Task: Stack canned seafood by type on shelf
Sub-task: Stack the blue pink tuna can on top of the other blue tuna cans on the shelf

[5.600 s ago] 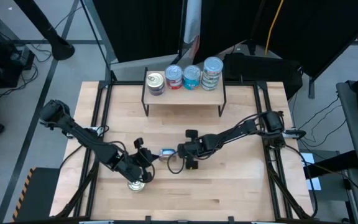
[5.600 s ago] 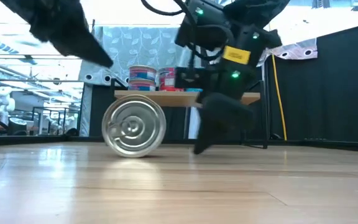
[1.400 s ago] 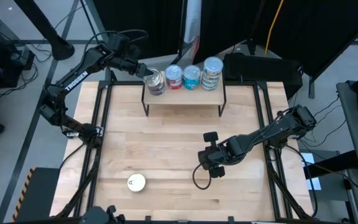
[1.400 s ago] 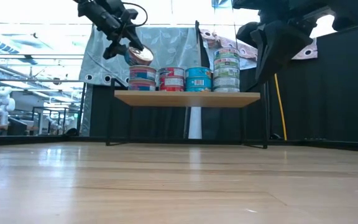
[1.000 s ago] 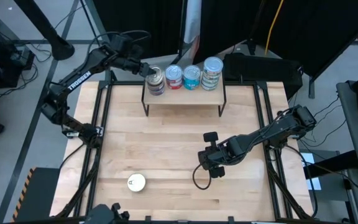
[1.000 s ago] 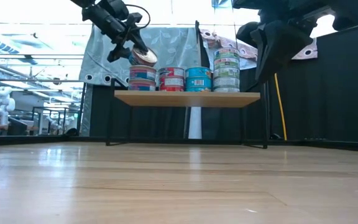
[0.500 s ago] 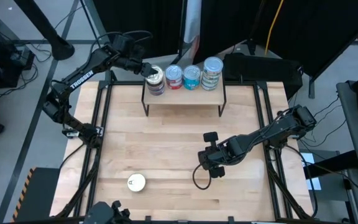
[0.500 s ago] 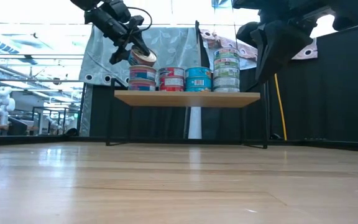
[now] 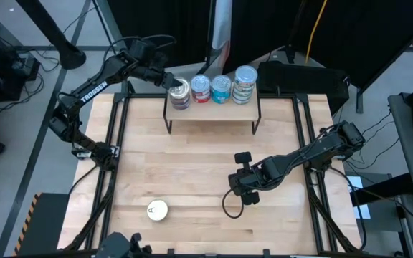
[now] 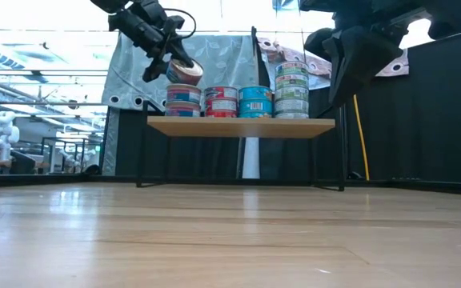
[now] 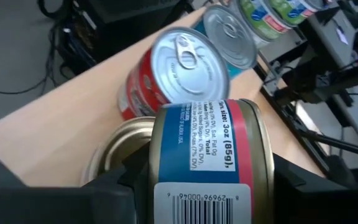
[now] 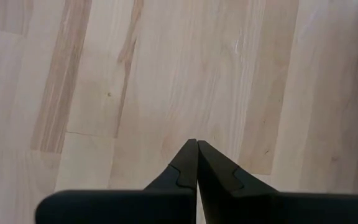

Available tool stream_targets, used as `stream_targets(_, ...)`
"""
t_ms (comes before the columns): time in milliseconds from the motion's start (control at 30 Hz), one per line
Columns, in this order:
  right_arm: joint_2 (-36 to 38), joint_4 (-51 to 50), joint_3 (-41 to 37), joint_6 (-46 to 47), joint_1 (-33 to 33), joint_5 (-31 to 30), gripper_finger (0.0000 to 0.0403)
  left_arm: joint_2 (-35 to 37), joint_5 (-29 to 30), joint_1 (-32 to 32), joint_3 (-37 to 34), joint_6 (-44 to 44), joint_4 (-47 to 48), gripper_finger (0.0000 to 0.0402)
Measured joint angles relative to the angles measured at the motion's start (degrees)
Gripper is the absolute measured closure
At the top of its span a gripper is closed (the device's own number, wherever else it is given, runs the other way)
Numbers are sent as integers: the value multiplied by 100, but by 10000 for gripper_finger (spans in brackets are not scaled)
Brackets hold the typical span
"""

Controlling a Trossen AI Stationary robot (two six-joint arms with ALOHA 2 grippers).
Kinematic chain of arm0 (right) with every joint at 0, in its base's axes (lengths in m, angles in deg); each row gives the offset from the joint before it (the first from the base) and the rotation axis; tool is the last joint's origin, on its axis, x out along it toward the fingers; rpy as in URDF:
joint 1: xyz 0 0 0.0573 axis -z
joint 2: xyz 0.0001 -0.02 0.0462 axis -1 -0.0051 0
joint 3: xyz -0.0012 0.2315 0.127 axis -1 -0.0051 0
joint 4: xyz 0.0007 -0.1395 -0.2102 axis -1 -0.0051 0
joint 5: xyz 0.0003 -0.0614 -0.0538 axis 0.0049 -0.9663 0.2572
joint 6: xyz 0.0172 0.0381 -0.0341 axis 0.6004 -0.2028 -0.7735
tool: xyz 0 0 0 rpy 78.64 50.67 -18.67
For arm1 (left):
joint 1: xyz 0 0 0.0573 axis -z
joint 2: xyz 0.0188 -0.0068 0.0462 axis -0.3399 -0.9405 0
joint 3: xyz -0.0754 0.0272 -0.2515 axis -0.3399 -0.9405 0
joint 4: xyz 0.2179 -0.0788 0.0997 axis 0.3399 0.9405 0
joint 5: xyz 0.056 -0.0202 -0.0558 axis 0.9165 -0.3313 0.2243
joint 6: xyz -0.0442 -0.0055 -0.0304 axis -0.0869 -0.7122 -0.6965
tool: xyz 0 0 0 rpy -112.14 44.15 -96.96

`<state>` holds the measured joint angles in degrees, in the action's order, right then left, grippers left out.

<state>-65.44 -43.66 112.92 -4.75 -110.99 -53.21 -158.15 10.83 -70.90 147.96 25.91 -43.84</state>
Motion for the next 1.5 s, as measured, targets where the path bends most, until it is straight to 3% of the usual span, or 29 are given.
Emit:
stream_targets(400, 0, 40, 0, 2, 0, 0, 403, -6, -549, 0, -26, 94, -74, 211)
stream_targets(967, 2, 37, 0, 2, 0, 9, 403, -236, -435, 4, -28, 94, -194, 205)
stream_targets(1300, 2, 35, 0, 22, -18, 22, 403, -247, 309, 0, -35, 218, -150, 101)
stream_targets(1500, 2, 35, 0, 9, -22, 22, 403, -229, 567, 4, -37, 614, -169, 80)
